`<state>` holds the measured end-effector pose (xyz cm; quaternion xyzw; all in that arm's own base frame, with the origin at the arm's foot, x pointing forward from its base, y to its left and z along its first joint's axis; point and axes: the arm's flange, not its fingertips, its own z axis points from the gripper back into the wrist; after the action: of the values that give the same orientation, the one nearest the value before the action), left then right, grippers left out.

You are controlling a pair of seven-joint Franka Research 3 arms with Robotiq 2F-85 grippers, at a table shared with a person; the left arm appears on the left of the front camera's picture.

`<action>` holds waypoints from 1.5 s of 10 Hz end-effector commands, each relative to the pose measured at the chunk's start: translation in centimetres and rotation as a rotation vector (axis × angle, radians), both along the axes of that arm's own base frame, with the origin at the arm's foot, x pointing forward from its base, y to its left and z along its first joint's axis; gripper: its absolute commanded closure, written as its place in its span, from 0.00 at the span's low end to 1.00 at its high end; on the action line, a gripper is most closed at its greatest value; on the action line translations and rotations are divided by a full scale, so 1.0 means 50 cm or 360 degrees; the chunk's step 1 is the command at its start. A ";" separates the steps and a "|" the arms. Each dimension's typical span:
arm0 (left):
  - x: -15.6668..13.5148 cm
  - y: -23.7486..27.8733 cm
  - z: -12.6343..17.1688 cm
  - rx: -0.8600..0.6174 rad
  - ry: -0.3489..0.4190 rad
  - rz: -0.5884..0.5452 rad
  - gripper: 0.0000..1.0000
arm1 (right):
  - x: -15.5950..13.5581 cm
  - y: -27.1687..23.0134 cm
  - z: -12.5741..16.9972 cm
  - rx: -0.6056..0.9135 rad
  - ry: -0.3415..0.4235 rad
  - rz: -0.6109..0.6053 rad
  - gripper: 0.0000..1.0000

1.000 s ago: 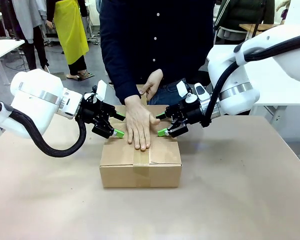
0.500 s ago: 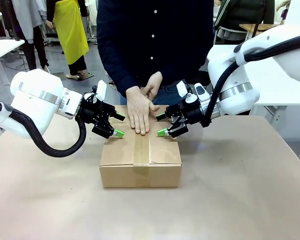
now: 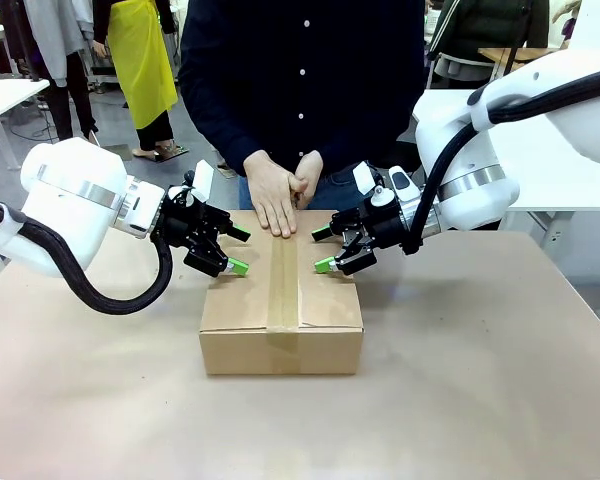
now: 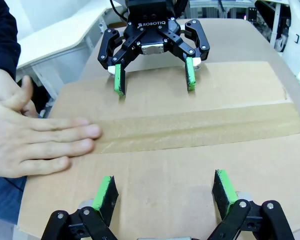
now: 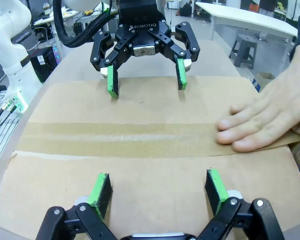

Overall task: Pack the gift set into the box.
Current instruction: Press and hold the closed box until the human finishes sealing it.

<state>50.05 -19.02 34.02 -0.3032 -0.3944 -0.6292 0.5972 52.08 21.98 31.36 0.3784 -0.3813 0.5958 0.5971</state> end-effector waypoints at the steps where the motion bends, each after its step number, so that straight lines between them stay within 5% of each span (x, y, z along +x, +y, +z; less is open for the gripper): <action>1: 0.000 0.000 0.001 -0.0012 -0.0018 0.0000 0.00 | -0.001 0.003 -0.001 -0.0019 -0.0021 -0.0001 0.00; 14: 0.000 0.000 0.000 0.0000 0.0000 0.0000 0.00 | 0.000 0.000 0.001 0.0000 -0.0001 0.0000 0.00; 15: -0.013 0.009 0.022 -0.0079 0.0045 -0.0154 0.00 | -0.003 -0.007 0.014 0.0015 0.0003 0.0021 0.00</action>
<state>49.81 -19.20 34.19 -0.3171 -0.3930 -0.6325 0.5873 52.08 21.95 31.49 0.3799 -0.3821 0.5958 0.5956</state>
